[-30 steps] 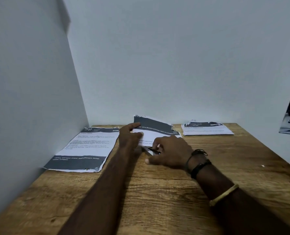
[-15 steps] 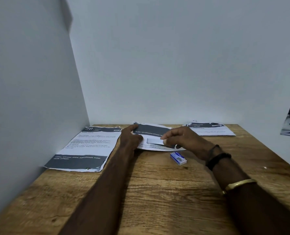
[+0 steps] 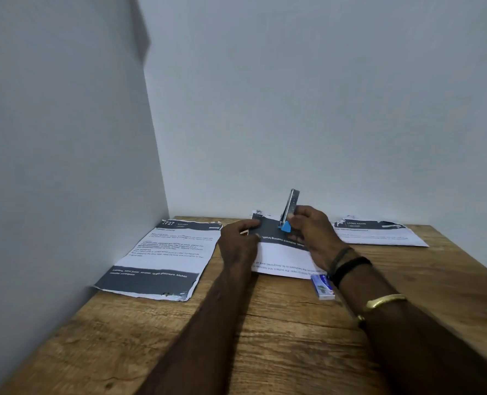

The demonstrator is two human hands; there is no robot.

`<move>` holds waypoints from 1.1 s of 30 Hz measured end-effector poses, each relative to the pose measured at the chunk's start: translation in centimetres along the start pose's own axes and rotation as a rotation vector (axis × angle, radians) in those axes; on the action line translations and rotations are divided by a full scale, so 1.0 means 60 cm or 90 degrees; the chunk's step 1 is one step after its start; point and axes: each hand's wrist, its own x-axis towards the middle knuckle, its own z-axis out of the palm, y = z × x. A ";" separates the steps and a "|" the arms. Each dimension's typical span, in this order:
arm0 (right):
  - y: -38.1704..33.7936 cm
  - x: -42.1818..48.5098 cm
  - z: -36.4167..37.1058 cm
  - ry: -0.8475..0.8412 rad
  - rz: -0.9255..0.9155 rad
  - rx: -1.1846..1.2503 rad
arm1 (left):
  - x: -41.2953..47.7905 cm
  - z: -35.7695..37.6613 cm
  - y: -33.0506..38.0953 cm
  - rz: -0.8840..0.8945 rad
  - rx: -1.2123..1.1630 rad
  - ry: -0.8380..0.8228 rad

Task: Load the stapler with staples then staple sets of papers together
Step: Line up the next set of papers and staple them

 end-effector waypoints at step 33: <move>0.012 0.057 0.015 0.052 -0.246 -0.179 | -0.012 0.009 0.010 0.057 0.026 -0.002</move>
